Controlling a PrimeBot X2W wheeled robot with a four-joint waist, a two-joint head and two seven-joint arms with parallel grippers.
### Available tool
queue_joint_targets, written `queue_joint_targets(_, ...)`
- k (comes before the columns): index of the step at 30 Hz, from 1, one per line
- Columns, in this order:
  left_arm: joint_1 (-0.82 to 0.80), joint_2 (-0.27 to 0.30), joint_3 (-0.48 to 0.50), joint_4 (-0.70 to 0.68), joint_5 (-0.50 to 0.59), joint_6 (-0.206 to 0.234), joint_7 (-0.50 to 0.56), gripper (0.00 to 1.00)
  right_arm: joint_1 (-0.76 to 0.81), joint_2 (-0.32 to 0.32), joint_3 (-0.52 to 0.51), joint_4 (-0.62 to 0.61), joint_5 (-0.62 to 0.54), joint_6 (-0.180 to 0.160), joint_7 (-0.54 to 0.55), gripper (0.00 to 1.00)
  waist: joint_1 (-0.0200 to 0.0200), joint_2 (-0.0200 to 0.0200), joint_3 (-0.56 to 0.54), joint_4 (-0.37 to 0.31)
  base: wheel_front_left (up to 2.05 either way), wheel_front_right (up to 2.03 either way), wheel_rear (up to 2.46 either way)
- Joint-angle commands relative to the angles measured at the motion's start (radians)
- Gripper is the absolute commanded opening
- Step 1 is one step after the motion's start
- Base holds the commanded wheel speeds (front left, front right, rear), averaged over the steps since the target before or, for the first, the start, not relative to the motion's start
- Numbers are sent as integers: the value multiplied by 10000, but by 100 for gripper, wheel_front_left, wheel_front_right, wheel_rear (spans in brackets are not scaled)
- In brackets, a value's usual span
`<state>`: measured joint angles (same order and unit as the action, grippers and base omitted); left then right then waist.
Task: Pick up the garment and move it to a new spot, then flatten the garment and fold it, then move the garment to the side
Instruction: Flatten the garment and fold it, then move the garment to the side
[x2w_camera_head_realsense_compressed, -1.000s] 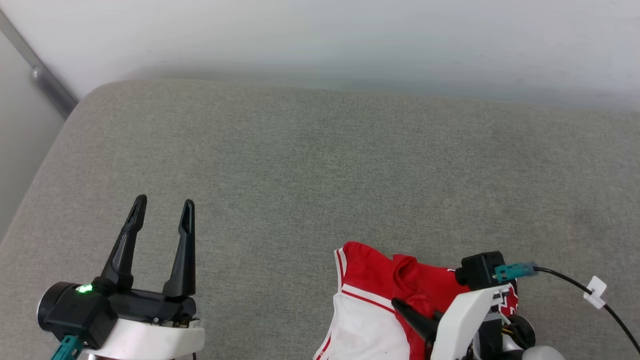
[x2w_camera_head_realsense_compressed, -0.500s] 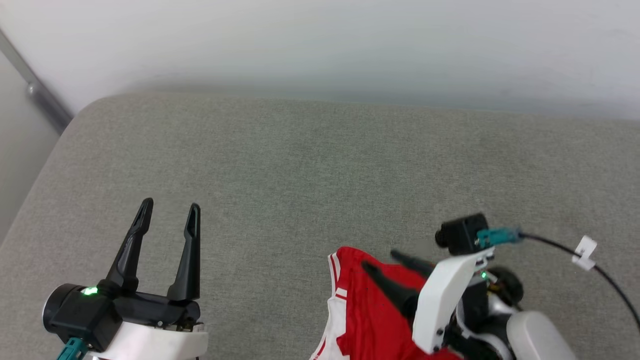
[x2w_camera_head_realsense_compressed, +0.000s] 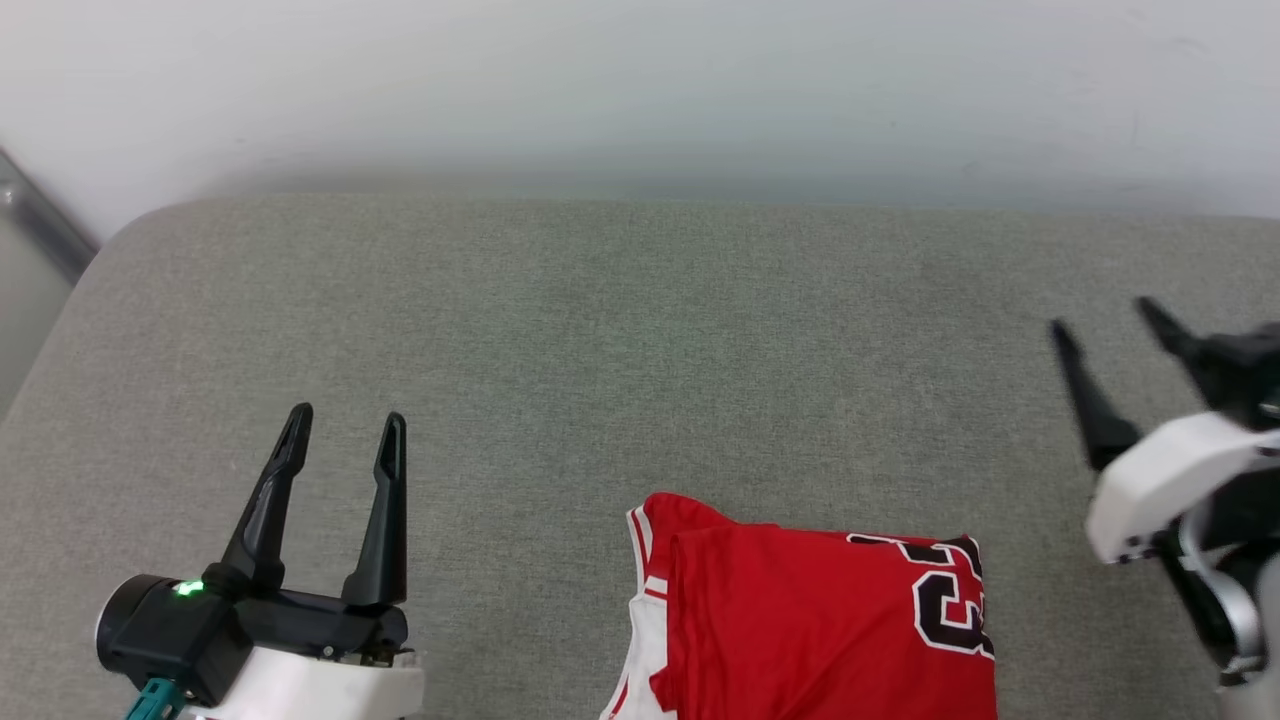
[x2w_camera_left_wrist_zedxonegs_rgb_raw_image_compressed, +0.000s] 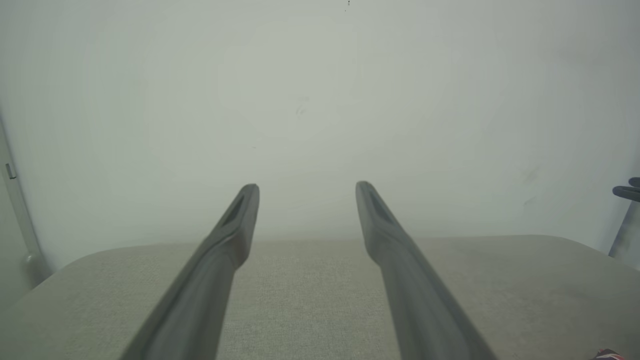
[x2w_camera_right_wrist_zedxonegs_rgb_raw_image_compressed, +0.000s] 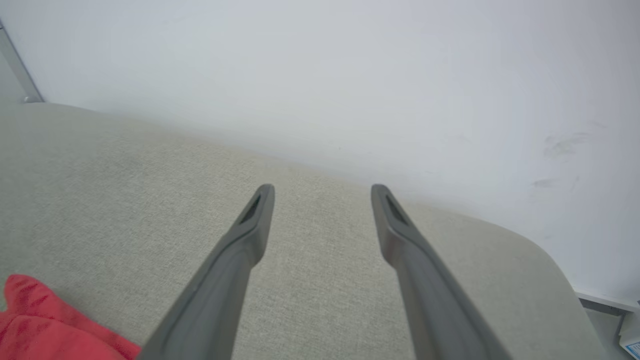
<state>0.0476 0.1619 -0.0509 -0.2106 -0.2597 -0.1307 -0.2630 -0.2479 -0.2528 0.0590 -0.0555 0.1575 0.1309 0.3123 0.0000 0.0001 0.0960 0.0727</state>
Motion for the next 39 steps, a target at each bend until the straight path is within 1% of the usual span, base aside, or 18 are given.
queue_joint_targets(1, -47, -33, -10, 18, -69, 9, -22, 100, 337, -65, -525, 51, -284, -4, -531, 100, 0, -1, 35, -26, 0, 0, 0)
queue_joint_targets(2, -50, -41, -30, 32, -73, 9, -22, 100, 507, -98, -799, 2, -483, -2, -838, 100, 0, -1, 46, -22, 0, 0, 0)
queue_joint_targets(4, -50, -50, -65, 50, -76, 9, -22, 100, 879, 49, -1403, -244, -672, -4, -1464, 100, 0, -1, 71, -15, 0, 0, 0)
queue_joint_targets(7, 28, -68, -141, 101, -48, 9, -22, 100, 1552, 351, -1880, -622, -735, -4, -2218, 100, 0, -1, 130, -25, 0, 0, 0)
queue_joint_targets(10, 80, -75, -170, 140, -49, 9, -22, 100, 2158, 600, -1934, -907, -427, -5, -2806, 100, 0, -1, 152, -34, 0, 0, 0)
queue_joint_targets(14, 145, -80, -205, 222, -144, 9, -22, 100, 2747, 839, -1905, -1108, -347, -6, -3554, 100, 0, -1, 145, -57, 0, 0, 0)
queue_joint_targets(17, 147, 76, -438, 322, -45, 9, -22, 100, 2981, 1042, -1920, -1084, -458, -6, -3966, 100, 0, -1, 135, -63, 0, 0, 0)
queue_joint_targets(21, 79, -3, -518, 365, -80, 9, -22, 100, 3169, 1255, -1807, -957, -619, -6, -4334, 100, 0, -1, 133, -81, 0, 0, 0)
queue_joint_targets(27, 70, 30, -538, 423, -82, 9, -22, 100, 3074, 1490, -1757, -770, -605, -6, -4598, 100, 0, -1, 95, -125, 0, 0, 0)
queue_joint_targets(31, 71, 42, -514, 426, -100, 9, -22, 100, 3038, 1567, -1730, -745, -648, -6, -4581, 100, 0, -1, 79, -154, 0, 0, 0)
queue_joint_targets(35, 36, 1, -505, 427, -127, 9, -22, 100, 3141, 1471, -1593, -785, -535, -6, -4083, 100, 0, -1, 87, -154, 0, 0, 0)
queue_joint_targets(37, -7, -24, -517, 403, -135, 9, -22, 100, 3164, 1362, -1451, -880, -231, -4, -3488, 100, 0, -1, 122, -142, 0, 0, 0)
queue_joint_targets(38, -7, -24, -517, 403, -135, 9, -22, 100, 3164, 1362, -1451, -880, -231, -4, -3488, 100, 0, -1, 122, -142, 0, 0, 0)
queue_joint_targets(39, -27, -25, -519, 390, -143, 9, -22, 100, 3192, 1185, -1299, -923, -74, -4, -3028, 100, 0, -1, 147, -132, 0, 0, 0)
